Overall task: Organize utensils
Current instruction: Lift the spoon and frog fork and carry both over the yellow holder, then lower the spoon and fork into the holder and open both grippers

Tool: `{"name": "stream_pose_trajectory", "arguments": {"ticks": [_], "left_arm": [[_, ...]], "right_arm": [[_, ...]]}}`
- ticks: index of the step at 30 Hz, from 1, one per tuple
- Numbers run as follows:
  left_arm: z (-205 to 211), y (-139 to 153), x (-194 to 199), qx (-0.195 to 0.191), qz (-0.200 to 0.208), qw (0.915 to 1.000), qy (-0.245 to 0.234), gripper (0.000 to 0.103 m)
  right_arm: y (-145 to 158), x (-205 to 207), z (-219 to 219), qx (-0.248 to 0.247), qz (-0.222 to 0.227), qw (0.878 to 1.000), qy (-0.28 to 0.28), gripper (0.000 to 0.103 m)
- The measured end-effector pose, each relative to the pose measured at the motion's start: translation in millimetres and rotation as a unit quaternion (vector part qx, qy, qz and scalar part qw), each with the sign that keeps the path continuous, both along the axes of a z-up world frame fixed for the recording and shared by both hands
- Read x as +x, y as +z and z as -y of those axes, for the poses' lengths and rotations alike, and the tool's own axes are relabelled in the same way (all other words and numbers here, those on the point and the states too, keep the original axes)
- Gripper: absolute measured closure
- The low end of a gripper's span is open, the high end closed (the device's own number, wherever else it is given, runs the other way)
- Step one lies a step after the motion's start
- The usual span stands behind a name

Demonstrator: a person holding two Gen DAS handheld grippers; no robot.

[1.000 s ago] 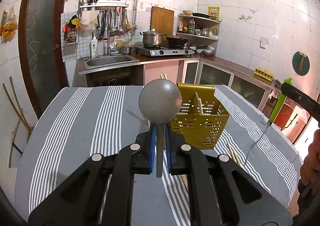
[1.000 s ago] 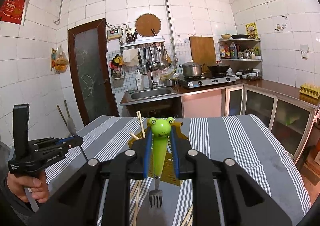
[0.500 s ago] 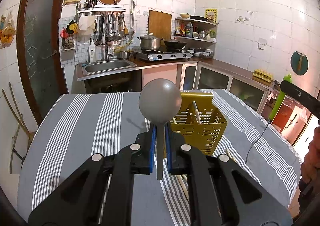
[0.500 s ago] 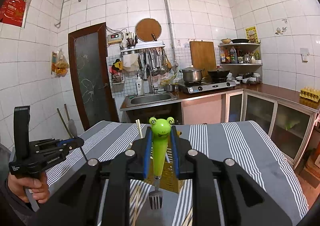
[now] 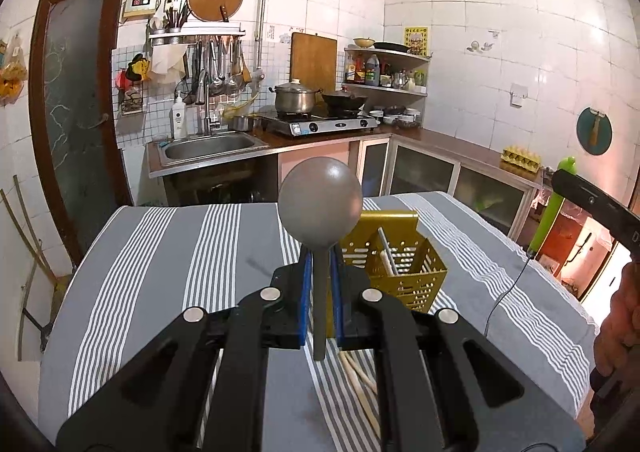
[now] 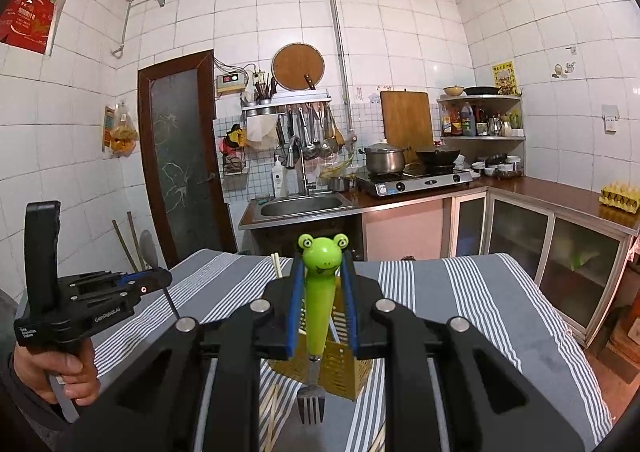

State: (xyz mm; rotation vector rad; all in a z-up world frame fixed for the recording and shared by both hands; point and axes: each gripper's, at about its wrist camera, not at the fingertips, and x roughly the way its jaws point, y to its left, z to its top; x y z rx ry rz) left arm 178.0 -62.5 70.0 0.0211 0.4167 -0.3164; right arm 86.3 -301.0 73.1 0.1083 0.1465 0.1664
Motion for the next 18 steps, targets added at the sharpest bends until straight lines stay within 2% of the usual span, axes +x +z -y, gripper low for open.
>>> {"name": "stream_pose_trajectory", "arguments": {"ticks": [8,18], "left_arm": [[13,25,17,-0.013,0.019,0.9996,-0.015,0.095],[45,36,65,-0.023,0.024,0.9988,-0.037,0.095]], "right_arm": [[20,9,4,0.001,0.019,1.0,-0.004,0.085],[48,51,1,-0.018,0.031,0.999,0.003,0.085]]}}
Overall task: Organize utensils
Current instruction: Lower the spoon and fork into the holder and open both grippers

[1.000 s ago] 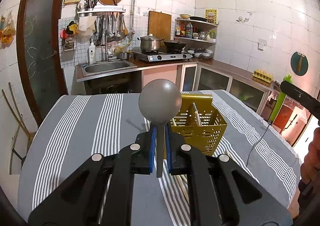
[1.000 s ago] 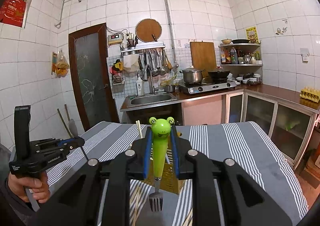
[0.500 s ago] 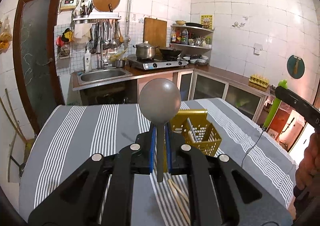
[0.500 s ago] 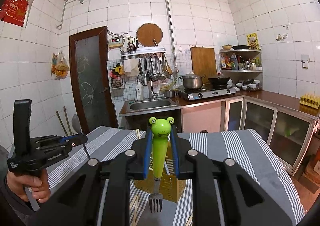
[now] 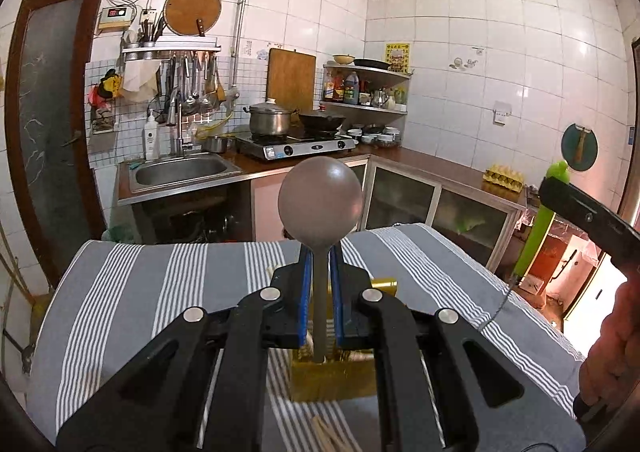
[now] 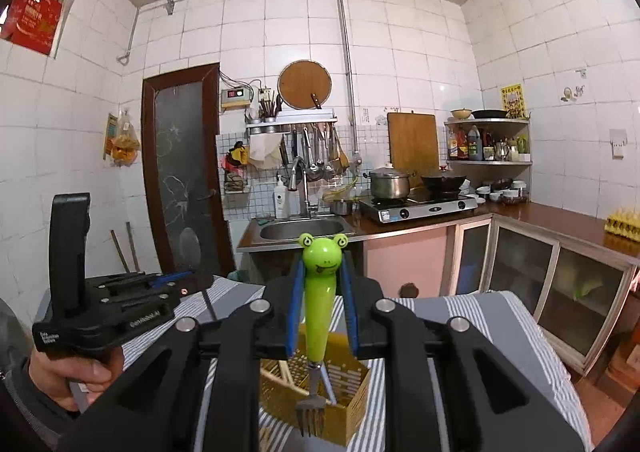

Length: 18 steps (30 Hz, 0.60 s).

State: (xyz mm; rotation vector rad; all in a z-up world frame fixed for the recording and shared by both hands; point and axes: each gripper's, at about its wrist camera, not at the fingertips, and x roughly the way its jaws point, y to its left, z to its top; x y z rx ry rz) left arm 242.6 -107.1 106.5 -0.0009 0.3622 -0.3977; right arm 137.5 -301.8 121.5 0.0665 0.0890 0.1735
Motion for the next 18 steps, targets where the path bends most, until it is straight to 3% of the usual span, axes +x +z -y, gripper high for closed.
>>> {"name": "stream_pose_trajectory", "arguments": {"ticks": [5,18], "left_arm": [[15,-5,17,0.008,-0.001,1.0,-0.004,0.095],[13,-35,52,-0.005,-0.032,0.9995,0.002,0.095]], "right_arm": [[5,22,-3,0.0,0.001,1.0,0.003,0.085],[-14,66,-15,-0.004,-0.017,1.0,-0.005,0.085]]}}
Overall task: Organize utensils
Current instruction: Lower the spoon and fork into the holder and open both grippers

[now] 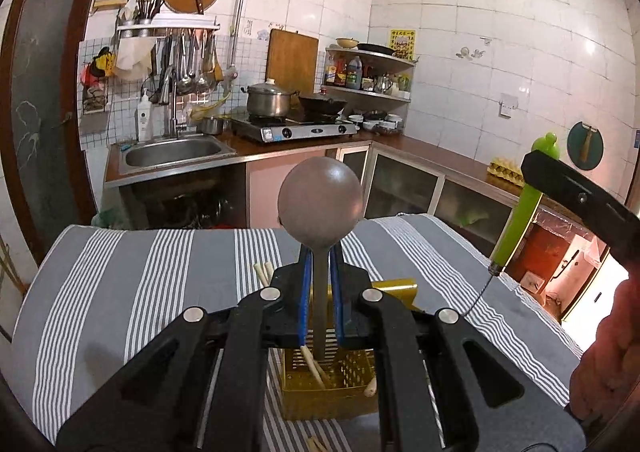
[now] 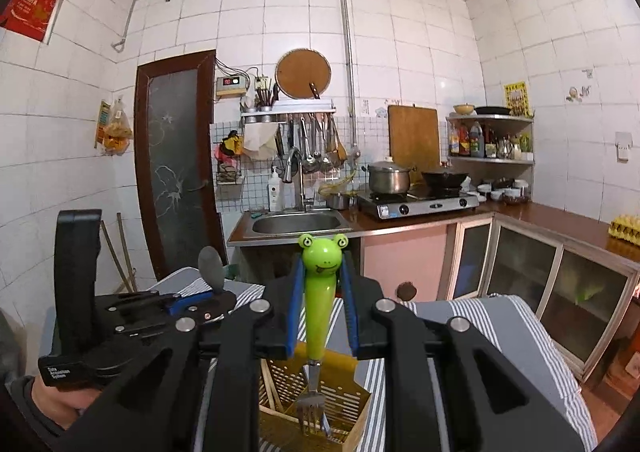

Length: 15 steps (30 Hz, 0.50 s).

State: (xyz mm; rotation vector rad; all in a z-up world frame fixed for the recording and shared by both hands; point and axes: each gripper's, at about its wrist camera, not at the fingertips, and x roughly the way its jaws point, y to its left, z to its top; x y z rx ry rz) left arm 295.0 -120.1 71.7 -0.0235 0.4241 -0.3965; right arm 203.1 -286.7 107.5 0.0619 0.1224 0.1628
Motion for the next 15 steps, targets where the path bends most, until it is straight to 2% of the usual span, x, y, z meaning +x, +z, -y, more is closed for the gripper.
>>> {"name": "stream_pose_trajectory", "arguments": {"ticks": [15], "left_arm": [[-1,-21,13,0.007,-0.024,0.9997,0.008,0.095]], "right_arm": [[-14,24,-5,0.006,-0.028,1.0,-0.006,0.084]]}}
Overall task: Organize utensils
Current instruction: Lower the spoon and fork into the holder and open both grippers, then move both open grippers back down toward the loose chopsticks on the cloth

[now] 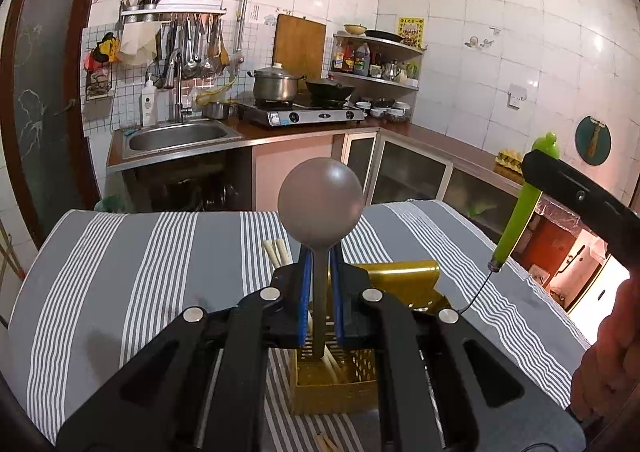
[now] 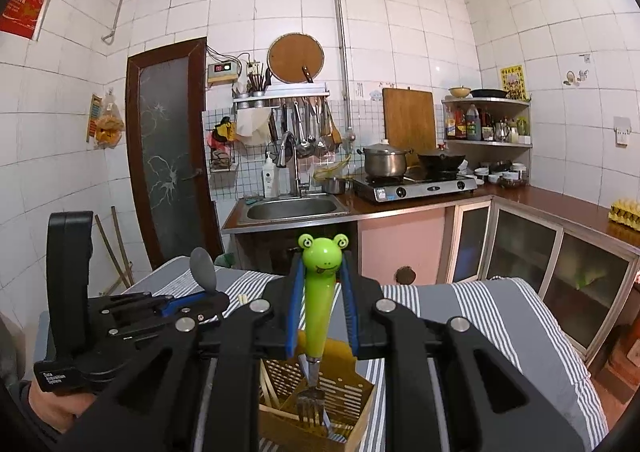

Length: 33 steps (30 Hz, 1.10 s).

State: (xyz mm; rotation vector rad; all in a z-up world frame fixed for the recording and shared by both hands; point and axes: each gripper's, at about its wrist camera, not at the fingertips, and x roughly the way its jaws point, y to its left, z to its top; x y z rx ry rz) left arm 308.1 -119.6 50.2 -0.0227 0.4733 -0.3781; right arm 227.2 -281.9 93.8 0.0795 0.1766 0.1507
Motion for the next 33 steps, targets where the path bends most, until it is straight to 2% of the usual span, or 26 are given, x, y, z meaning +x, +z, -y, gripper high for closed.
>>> {"name": "stream_pose_trajectory", "arguments": {"ticks": [2,5,8,9,11,13,15,27,33], "left_arm": [[1,-2,2,0.003,-0.005,1.0,-0.002,0.095],[0,-4,1,0.008,-0.009,0.9999,0.002,0.091],[-1,-6,0,0.013,-0.011,0.9998,0.006,0.089],[-2,-6,0,0.013,-0.012,0.9998,0.007,0.084],[-4,-6,-1,0.011,-0.013,0.9998,0.011,0.081],[-6,-5,-1,0.01,-0.013,0.9998,0.01,0.071],[-6,-5,-1,0.009,-0.013,0.9998,0.013,0.065],[-7,-2,-12,0.008,-0.01,0.9998,0.016,0.065],[-19,-6,-31,0.012,-0.007,0.9996,0.023,0.065]], "right_arm": [[-2,2,1,0.005,-0.005,1.0,0.0,0.084],[-4,6,2,0.01,-0.014,1.0,-0.002,0.076],[-2,4,4,0.014,-0.011,1.0,-0.003,0.075],[-2,3,4,0.014,-0.01,1.0,-0.005,0.075],[-2,3,4,0.014,-0.01,1.0,-0.005,0.075],[-3,0,3,0.012,-0.009,1.0,-0.005,0.075],[-4,-2,4,0.014,-0.009,1.0,-0.005,0.075],[-6,-23,13,0.018,-0.002,1.0,-0.013,0.075],[-19,-42,21,0.018,-0.014,1.0,-0.018,0.075]]}}
